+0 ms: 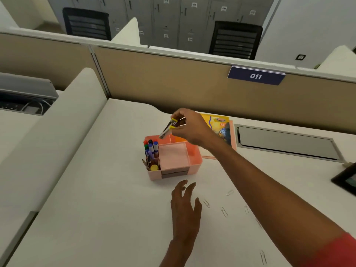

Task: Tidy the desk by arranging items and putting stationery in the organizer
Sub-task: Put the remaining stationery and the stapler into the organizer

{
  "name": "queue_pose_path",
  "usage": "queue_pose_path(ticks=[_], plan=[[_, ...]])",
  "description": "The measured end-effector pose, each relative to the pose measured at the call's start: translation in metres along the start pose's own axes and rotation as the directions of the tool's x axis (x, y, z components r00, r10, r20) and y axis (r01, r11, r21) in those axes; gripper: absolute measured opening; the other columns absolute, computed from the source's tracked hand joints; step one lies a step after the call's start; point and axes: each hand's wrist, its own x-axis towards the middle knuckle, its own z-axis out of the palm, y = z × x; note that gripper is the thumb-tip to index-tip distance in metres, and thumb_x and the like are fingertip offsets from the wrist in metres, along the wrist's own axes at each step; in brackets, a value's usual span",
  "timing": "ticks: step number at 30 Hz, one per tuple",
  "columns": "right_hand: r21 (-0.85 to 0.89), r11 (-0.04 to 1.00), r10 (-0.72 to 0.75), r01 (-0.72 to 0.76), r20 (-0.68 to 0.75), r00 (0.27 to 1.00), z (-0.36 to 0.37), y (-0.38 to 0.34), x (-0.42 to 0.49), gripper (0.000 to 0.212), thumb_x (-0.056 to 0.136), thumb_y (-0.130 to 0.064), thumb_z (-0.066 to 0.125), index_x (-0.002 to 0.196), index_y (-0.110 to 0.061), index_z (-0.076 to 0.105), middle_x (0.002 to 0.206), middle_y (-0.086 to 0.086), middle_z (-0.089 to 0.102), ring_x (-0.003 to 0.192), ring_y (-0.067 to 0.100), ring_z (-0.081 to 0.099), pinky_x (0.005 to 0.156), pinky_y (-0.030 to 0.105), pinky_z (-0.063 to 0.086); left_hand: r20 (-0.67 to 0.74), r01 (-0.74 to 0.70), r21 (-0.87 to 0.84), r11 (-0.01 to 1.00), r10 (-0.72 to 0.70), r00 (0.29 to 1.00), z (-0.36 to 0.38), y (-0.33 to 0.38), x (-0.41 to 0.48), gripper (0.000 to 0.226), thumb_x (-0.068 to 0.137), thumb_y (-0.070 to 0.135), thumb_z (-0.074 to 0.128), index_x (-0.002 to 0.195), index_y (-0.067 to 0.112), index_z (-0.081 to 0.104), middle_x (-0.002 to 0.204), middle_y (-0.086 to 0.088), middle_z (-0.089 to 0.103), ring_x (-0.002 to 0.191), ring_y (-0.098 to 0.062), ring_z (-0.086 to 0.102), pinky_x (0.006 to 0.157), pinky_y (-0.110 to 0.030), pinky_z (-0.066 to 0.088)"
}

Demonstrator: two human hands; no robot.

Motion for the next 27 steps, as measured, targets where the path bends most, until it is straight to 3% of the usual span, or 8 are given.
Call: queue_pose_path(ticks=[5, 9, 12, 15, 18, 24, 27], plan=[[-0.188, 0.979, -0.062, 0.084, 0.118, 0.991, 0.022, 0.012, 0.032, 0.042, 0.071, -0.014, 0.085, 0.107, -0.016, 0.063, 0.107, 0.003, 0.058, 0.091, 0.020, 0.066, 0.080, 0.039, 0.060, 0.005, -0.004, -0.039, 0.999, 0.004, 1.000, 0.000, 0.000, 0.004, 0.052, 0.090, 0.028, 0.068, 0.132, 0.049, 0.049, 0.151, 0.020, 0.030, 0.127, 0.011, 0.027, 0.103, -0.010, 0.028], [-0.226, 0.971, -0.041, 0.080, 0.174, 0.984, 0.039, 0.020, 0.045, 0.040, 0.073, -0.013, 0.084, 0.108, -0.018, 0.063, 0.109, 0.003, 0.056, 0.093, 0.022, 0.065, 0.081, 0.035, 0.060, 0.010, 0.001, -0.063, 0.998, -0.001, 1.000, 0.005, -0.005, 0.006, 0.050, 0.089, 0.030, 0.068, 0.132, 0.049, 0.050, 0.150, 0.020, 0.030, 0.126, 0.009, 0.030, 0.108, -0.018, 0.034], [-0.251, 0.963, -0.039, 0.097, 0.226, 0.973, 0.051, 0.024, 0.050, 0.036, 0.079, -0.016, 0.082, 0.109, -0.019, 0.064, 0.109, 0.000, 0.058, 0.093, 0.018, 0.063, 0.080, 0.030, 0.059, 0.005, -0.003, -0.051, 0.999, 0.004, 1.000, 0.011, -0.011, 0.008, 0.051, 0.088, 0.031, 0.069, 0.131, 0.049, 0.050, 0.148, 0.024, 0.030, 0.124, 0.013, 0.031, 0.107, -0.019, 0.037], [-0.311, 0.942, -0.034, 0.122, 0.273, 0.961, 0.061, 0.029, 0.052, 0.032, 0.083, -0.019, 0.079, 0.112, -0.021, 0.065, 0.111, -0.003, 0.061, 0.096, 0.015, 0.060, 0.070, 0.018, 0.045, 0.014, 0.007, -0.049, 0.999, -0.007, 1.000, 0.015, -0.013, 0.013, 0.050, 0.087, 0.034, 0.070, 0.131, 0.049, 0.051, 0.148, 0.024, 0.031, 0.122, 0.014, 0.032, 0.105, -0.016, 0.035], [-0.358, 0.926, -0.020, 0.121, 0.275, 0.961, 0.070, 0.036, 0.053, 0.032, 0.084, -0.020, 0.078, 0.114, -0.023, 0.067, 0.116, -0.002, 0.062, 0.100, 0.017, 0.058, 0.073, 0.021, 0.041, 0.024, 0.033, -0.052, 0.998, -0.032, 0.999, 0.017, -0.014, 0.019, 0.048, 0.088, 0.037, 0.068, 0.130, 0.050, 0.051, 0.150, 0.021, 0.033, 0.123, 0.007, 0.035, 0.108, -0.021, 0.037], [-0.393, 0.915, 0.004, 0.094, 0.241, 0.971, 0.073, 0.046, 0.054, 0.039, 0.083, -0.025, 0.079, 0.120, -0.023, 0.068, 0.119, -0.001, 0.060, 0.104, 0.017, 0.056, 0.079, 0.024, 0.044, 0.035, 0.061, -0.049, 0.997, -0.059, 0.998, 0.015, -0.017, 0.024, 0.046, 0.089, 0.037, 0.067, 0.131, 0.049, 0.052, 0.151, 0.019, 0.033, 0.124, 0.006, 0.033, 0.106, -0.015, 0.029], [-0.472, 0.869, -0.025, 0.150, 0.261, 0.965, 0.070, 0.045, 0.054, 0.039, 0.084, -0.031, 0.077, 0.120, -0.025, 0.067, 0.119, -0.003, 0.062, 0.107, 0.017, 0.054, 0.083, 0.027, 0.045, 0.043, 0.078, -0.061, 0.995, -0.075, 0.996, 0.014, -0.017, 0.024, 0.045, 0.089, 0.037, 0.066, 0.131, 0.048, 0.052, 0.152, 0.019, 0.032, 0.125, 0.006, 0.032, 0.108, -0.017, 0.029]])
